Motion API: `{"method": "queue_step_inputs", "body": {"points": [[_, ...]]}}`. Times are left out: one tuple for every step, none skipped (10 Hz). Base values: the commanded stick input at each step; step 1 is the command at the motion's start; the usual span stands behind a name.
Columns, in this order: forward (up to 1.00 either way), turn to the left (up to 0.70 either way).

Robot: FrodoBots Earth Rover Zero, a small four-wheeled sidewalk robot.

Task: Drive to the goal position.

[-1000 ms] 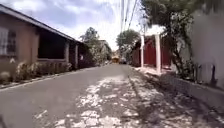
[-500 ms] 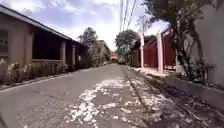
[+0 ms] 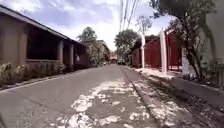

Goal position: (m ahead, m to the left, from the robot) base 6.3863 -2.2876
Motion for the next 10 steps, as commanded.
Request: {"method": "queue_step_inputs", "body": {"points": [[0.7, 0.0], [0.7, 0.0], [0.7, 0.0], [0.7, 0.0], [0.7, 0.0], [0.7, 0.0], [0.7, 0.0], [0.7, 0.0], [0.7, 0.0], [0.7, 0.0]]}}
